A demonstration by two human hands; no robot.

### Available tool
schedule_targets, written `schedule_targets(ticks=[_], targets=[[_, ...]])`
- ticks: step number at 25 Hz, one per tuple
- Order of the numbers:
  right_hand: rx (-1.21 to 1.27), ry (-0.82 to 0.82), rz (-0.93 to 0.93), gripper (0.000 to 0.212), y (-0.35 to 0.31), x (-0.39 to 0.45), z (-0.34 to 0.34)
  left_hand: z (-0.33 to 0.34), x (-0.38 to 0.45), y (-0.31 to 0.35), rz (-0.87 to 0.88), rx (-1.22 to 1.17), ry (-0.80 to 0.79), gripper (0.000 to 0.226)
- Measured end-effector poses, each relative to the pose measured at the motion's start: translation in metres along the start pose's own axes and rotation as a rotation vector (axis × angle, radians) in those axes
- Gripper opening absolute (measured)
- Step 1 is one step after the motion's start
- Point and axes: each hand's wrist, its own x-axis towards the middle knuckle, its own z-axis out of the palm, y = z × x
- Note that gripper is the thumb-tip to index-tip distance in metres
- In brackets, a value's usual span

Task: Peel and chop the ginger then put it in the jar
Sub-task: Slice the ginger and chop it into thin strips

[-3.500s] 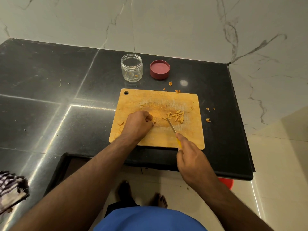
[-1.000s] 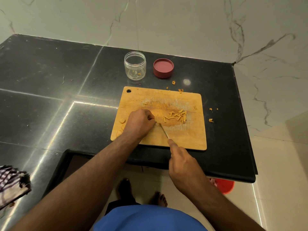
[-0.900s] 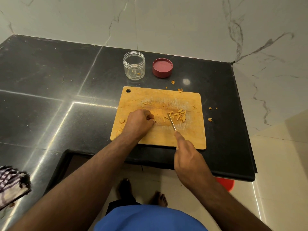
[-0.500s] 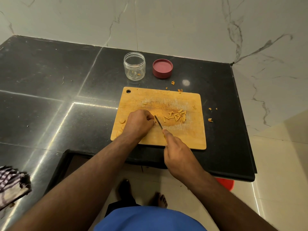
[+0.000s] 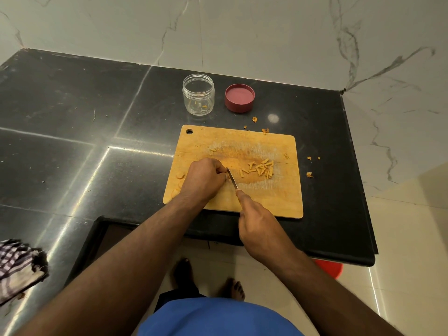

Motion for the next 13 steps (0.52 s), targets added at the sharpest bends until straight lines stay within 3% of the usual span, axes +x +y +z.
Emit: schedule_targets(ticks=[13], targets=[[0.073, 0.049, -0.004, 0.051, 0.006, -0.006, -0.006, 0.000, -0.003, -0.004, 0.035, -0.016, -0.003, 0.014]])
